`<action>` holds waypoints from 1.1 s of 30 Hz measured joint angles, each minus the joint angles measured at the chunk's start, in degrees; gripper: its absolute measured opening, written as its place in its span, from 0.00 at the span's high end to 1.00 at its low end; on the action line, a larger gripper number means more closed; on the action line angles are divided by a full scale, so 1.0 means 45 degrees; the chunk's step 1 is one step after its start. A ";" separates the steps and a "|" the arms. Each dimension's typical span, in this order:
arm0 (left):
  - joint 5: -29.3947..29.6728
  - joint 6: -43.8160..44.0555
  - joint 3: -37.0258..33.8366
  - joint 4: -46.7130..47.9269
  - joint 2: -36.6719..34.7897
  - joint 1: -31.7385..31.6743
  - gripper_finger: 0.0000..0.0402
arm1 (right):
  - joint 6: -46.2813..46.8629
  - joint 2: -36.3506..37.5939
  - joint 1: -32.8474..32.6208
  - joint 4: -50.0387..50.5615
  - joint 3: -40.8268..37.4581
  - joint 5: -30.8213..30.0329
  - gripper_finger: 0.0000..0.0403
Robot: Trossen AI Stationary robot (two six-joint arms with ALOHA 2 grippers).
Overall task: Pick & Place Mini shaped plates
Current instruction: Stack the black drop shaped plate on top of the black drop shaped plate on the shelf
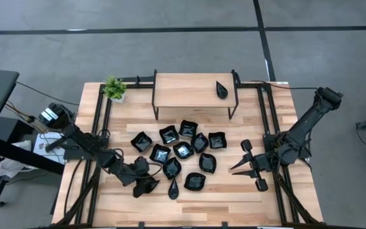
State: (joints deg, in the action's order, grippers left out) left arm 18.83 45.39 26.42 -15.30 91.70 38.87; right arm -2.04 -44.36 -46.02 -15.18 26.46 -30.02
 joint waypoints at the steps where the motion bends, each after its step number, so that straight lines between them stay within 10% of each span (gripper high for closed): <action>1: 0.0000 -0.0005 0.0009 -0.0001 0.0053 0.0000 0.97 | 0.0000 0.0000 0.0000 0.0010 0.0000 0.0000 0.81; 16: -0.0371 0.0009 0.0009 0.0007 0.0676 0.0019 0.71 | 0.0012 0.0000 0.0000 0.0029 0.0000 -0.0003 0.81; 33: -0.0767 0.0033 0.0019 0.0118 0.0804 0.0287 0.69 | 0.0136 0.0000 0.0000 0.0325 0.0000 -0.0005 0.81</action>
State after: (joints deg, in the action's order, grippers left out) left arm 15.38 45.53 26.50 -14.76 95.32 40.16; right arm -1.43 -44.36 -46.02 -13.72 26.46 -30.04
